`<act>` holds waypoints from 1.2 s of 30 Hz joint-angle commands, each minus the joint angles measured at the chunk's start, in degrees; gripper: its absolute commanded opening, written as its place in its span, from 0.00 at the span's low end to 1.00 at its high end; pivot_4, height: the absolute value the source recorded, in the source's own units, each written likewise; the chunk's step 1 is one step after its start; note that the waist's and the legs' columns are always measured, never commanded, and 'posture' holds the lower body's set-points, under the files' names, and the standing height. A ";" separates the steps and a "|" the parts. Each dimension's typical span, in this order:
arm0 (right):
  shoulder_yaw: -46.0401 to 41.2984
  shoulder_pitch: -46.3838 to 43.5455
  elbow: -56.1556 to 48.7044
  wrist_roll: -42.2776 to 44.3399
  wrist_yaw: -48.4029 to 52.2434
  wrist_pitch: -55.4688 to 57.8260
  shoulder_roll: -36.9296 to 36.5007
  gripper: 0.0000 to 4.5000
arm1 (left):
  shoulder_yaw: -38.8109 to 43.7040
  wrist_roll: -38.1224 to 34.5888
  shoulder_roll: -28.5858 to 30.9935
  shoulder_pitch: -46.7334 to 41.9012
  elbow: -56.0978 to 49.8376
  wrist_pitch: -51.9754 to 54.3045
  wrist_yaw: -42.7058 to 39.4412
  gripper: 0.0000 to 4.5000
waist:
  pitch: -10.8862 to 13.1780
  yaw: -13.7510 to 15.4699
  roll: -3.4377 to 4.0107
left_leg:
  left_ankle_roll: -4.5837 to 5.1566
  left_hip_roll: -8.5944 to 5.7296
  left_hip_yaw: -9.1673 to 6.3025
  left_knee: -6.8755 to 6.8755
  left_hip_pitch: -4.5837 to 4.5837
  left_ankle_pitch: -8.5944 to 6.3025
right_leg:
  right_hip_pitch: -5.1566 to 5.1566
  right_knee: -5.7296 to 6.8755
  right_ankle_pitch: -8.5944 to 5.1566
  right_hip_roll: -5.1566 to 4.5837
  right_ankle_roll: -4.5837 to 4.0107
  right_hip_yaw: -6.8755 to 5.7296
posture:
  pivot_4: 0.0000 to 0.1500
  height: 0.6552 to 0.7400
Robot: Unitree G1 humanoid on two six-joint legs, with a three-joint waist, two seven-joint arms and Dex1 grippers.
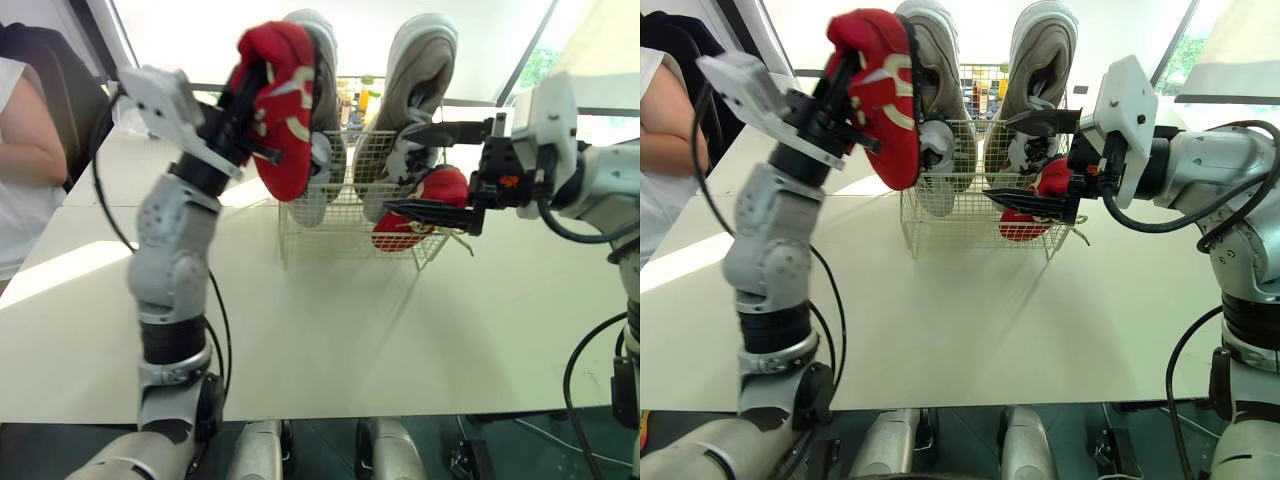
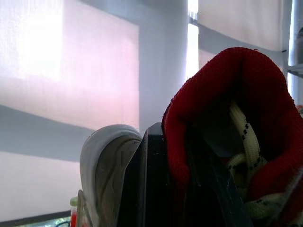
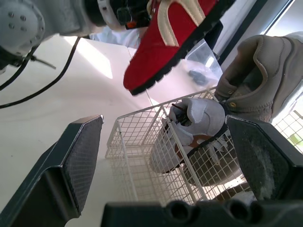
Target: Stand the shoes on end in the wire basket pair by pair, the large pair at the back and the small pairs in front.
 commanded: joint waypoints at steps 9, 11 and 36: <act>-2.86 -0.28 -3.34 1.56 -1.72 2.00 -0.92 1.00 | -6.93 17.49 -7.19 3.81 22.32 -36.54 7.10 0.01 | 0.00 0.04 0.00 | 0.02 0.02 -0.02 0.00 -0.03 -0.01 | -0.06 0.01 -0.04 0.00 -0.07 0.00 | 1.00 1.00; -3.18 -0.10 -3.84 1.79 -2.05 2.53 -1.14 1.00 | -7.42 18.62 -7.79 3.26 26.67 -40.91 8.03 0.01 | -0.01 0.07 -0.01 | 0.03 0.02 -0.02 0.00 -0.04 -0.02 | -0.06 -0.01 -0.04 -0.01 -0.08 0.00 | 1.00 1.00; -3.40 -0.04 -4.66 2.61 -2.43 3.94 -1.78 1.00 | -9.48 15.86 -7.51 18.38 25.63 -36.84 8.49 0.78 | -0.20 -0.17 0.15 | 0.06 0.09 -0.11 -0.01 0.11 -0.07 | -0.02 0.01 -0.03 -0.04 -0.13 -0.01 | 1.00 1.00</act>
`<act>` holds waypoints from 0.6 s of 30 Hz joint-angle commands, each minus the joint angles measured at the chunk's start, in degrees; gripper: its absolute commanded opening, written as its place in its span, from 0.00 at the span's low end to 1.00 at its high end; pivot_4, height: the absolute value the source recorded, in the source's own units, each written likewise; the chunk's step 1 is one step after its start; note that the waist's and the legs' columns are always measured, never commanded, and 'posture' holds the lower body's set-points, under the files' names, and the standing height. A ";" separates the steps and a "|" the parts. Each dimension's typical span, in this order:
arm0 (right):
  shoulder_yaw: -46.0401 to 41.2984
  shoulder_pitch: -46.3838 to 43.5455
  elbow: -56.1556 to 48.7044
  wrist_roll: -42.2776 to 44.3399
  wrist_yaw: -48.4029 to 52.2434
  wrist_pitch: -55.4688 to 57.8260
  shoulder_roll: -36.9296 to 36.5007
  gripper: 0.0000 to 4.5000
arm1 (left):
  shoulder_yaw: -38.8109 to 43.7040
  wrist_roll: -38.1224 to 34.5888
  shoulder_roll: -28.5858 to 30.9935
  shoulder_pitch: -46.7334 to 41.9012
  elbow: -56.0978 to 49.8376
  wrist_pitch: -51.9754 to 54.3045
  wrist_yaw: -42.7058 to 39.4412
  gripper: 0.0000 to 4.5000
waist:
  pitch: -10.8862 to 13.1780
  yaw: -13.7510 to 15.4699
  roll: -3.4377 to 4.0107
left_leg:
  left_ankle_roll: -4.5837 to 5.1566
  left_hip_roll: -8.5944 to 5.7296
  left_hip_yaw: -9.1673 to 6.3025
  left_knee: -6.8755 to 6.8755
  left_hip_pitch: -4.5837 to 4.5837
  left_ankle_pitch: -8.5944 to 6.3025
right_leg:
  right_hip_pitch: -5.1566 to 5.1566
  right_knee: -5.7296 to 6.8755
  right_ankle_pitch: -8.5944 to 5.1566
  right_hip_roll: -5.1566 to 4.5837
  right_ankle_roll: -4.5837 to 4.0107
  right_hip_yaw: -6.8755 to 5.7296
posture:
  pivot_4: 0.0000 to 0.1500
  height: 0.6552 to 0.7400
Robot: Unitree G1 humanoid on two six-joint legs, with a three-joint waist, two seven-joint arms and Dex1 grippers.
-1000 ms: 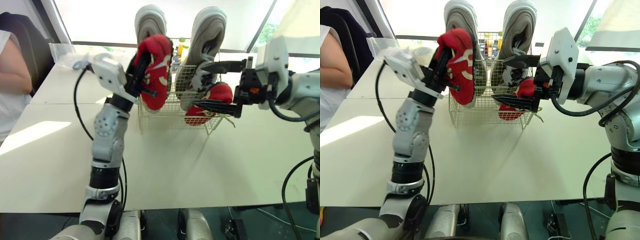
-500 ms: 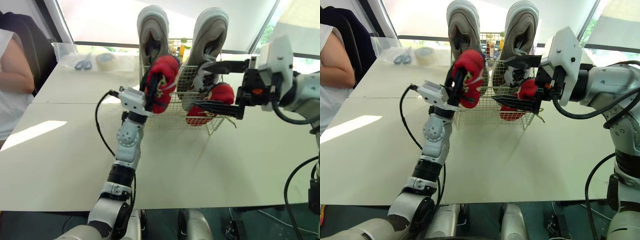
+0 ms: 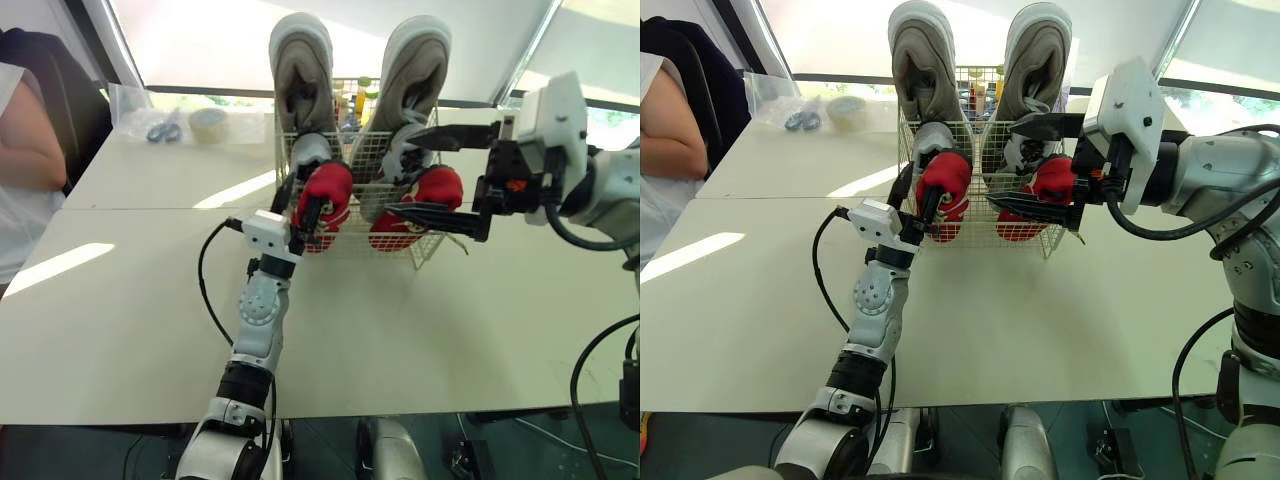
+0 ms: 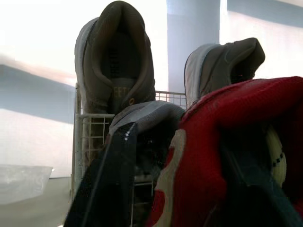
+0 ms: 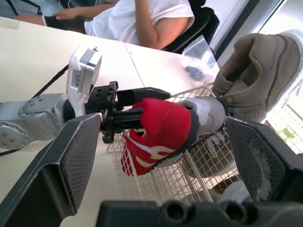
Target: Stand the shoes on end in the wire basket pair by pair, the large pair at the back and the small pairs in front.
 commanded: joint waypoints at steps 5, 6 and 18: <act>-0.74 -1.12 -0.20 -0.40 0.14 -1.37 -0.16 1.00 | 2.41 -1.37 9.23 6.01 -12.83 9.47 -2.17 0.98 | 0.00 -0.06 0.01 | 0.00 0.02 -0.01 -0.03 -0.11 0.00 | -0.13 -0.01 0.00 0.00 0.00 0.00 | 1.00 1.00; -0.58 -1.15 -0.06 -0.54 0.15 -1.48 -0.04 1.00 | 2.73 -2.32 10.82 6.61 -15.17 11.96 -3.06 0.98 | 0.01 -0.04 -0.01 | 0.00 0.02 0.00 -0.03 -0.11 0.00 | -0.13 -0.01 0.00 0.00 0.00 0.01 | 1.00 1.00; -2.08 1.24 1.50 -1.75 1.44 -3.14 -1.34 1.00 | 8.44 -24.58 24.56 11.56 -37.84 40.15 -12.70 0.98 | 0.03 0.00 0.01 | -0.16 0.03 0.01 -0.05 -0.15 -0.09 | -0.17 -0.05 -0.01 -0.01 -0.01 0.01 | 1.00 1.00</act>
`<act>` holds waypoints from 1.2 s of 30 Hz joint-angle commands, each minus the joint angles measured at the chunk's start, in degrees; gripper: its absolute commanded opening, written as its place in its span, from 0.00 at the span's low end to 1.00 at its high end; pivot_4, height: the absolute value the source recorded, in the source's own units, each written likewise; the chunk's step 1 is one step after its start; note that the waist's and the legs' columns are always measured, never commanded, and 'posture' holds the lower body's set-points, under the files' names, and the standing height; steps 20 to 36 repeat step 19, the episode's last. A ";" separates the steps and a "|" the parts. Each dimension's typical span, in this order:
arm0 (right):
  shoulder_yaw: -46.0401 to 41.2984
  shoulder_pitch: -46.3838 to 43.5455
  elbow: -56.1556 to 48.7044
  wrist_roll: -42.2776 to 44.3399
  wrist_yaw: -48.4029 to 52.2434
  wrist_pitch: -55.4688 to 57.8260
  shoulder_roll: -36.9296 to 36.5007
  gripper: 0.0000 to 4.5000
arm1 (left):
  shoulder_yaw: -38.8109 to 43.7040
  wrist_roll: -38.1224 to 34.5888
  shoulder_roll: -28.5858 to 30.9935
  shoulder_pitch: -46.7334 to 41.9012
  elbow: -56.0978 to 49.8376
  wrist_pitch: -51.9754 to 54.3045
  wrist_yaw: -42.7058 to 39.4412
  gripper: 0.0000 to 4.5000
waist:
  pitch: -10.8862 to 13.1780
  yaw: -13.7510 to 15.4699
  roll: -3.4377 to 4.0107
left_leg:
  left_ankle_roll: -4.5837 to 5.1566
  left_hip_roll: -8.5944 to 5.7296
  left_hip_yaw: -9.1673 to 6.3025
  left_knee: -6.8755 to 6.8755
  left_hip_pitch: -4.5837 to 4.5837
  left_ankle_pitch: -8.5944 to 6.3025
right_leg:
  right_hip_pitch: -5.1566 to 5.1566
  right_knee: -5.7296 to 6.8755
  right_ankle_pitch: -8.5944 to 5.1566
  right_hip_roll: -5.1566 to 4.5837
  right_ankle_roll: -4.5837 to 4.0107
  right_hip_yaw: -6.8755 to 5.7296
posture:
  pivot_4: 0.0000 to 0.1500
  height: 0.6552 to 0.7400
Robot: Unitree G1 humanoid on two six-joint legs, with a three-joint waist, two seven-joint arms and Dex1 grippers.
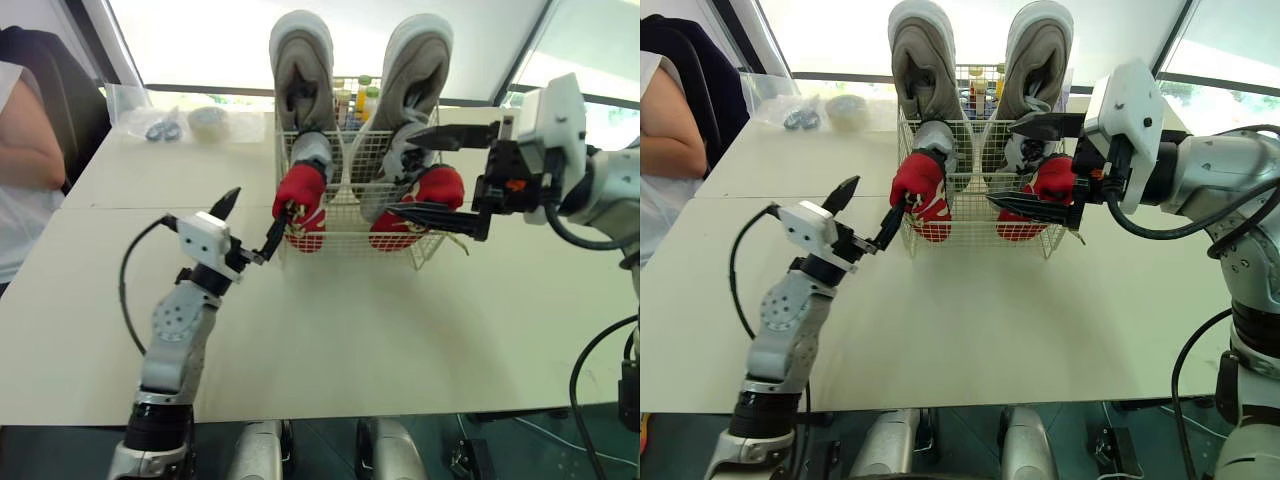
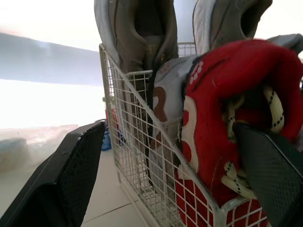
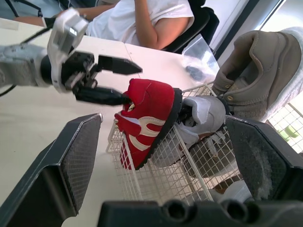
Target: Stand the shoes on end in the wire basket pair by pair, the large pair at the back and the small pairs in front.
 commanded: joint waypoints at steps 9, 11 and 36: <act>-6.86 5.66 2.59 -2.59 3.02 -3.02 -6.12 1.00 | 14.01 -39.56 23.71 0.02 -14.94 35.18 -7.80 0.98 | 0.07 0.03 -0.03 | -0.02 -0.01 -0.01 -0.03 0.00 0.00 | -0.01 -0.03 -0.01 0.00 0.01 0.00 | 1.00 1.00; -8.85 7.48 3.49 -2.86 3.83 -3.21 -8.19 1.00 | 16.47 -39.17 28.52 -1.36 -12.88 35.86 -9.92 0.98 | 0.07 0.06 0.01 | -0.03 -0.03 0.02 -0.04 -0.02 -0.01 | -0.05 -0.04 -0.01 0.00 0.01 0.00 | 1.00 1.00; -13.48 14.68 9.28 -6.56 10.57 -7.80 -15.20 1.00 | 20.32 -42.62 38.96 -5.29 -8.67 41.46 -18.61 0.98 | 0.07 0.00 0.01 | -0.05 -0.02 0.12 -0.20 0.01 -0.02 | -0.26 -0.30 0.01 0.00 -0.02 0.02 | 1.00 1.00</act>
